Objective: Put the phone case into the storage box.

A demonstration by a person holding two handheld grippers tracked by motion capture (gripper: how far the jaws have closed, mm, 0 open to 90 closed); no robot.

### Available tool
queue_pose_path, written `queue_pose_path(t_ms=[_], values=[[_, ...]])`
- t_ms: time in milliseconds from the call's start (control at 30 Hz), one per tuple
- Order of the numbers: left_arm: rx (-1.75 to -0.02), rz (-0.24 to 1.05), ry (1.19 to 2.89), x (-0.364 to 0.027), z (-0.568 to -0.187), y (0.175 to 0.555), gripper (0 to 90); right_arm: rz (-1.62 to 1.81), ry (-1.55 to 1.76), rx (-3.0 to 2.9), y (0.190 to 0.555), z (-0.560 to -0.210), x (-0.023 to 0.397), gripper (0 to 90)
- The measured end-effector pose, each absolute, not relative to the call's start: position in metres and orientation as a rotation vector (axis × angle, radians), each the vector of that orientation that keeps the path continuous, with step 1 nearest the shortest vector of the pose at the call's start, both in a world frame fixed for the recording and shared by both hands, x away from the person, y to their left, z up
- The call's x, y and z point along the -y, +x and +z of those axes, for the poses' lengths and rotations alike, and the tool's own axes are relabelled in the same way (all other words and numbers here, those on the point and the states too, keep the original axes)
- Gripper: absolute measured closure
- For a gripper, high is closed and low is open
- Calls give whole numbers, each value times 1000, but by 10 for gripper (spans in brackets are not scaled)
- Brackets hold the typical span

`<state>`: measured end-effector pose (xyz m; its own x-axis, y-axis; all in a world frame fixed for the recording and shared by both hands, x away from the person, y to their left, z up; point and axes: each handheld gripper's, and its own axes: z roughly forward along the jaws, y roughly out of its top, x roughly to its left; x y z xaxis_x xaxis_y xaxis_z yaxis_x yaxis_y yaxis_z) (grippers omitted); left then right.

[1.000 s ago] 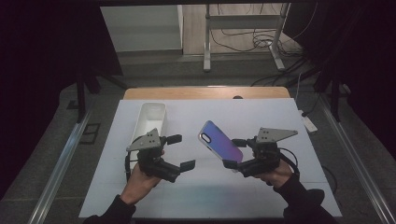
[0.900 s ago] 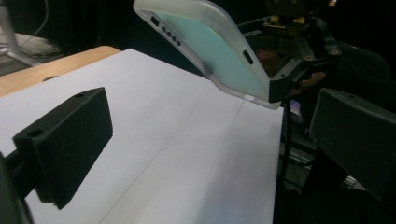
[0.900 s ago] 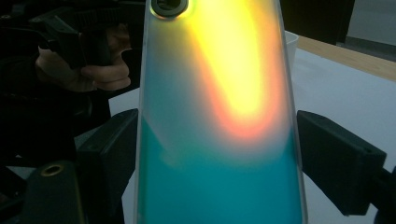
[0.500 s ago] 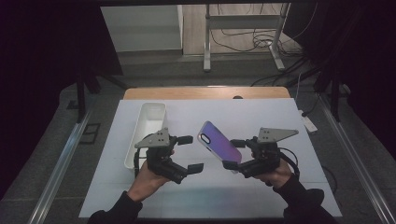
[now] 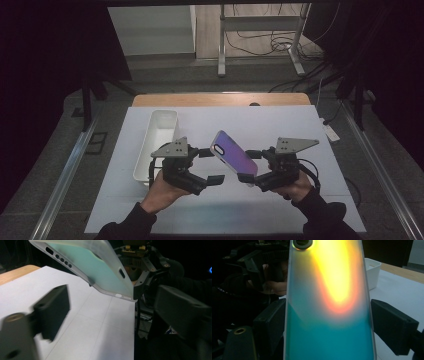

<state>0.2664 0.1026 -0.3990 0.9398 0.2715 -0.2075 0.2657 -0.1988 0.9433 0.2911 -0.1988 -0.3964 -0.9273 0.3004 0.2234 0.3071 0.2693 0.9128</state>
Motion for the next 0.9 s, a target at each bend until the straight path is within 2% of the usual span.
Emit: queue_pose_path(t_ms=[233, 433, 667, 900], values=[[-378, -47, 1795, -104, -398, 267, 433, -1787, -591, 2505, 290, -398, 197, 168], [-369, -68, 1796, -104, -397, 268, 596, -1777, -585, 2510, 290, -399, 196, 168], [-349, -106, 1781, -105, -397, 270, 725, -1771, -570, 2511, 290, -399, 195, 168], [-325, -132, 1781, -107, -399, 272, 809, -1764, -543, 2502, 290, -400, 195, 167]])
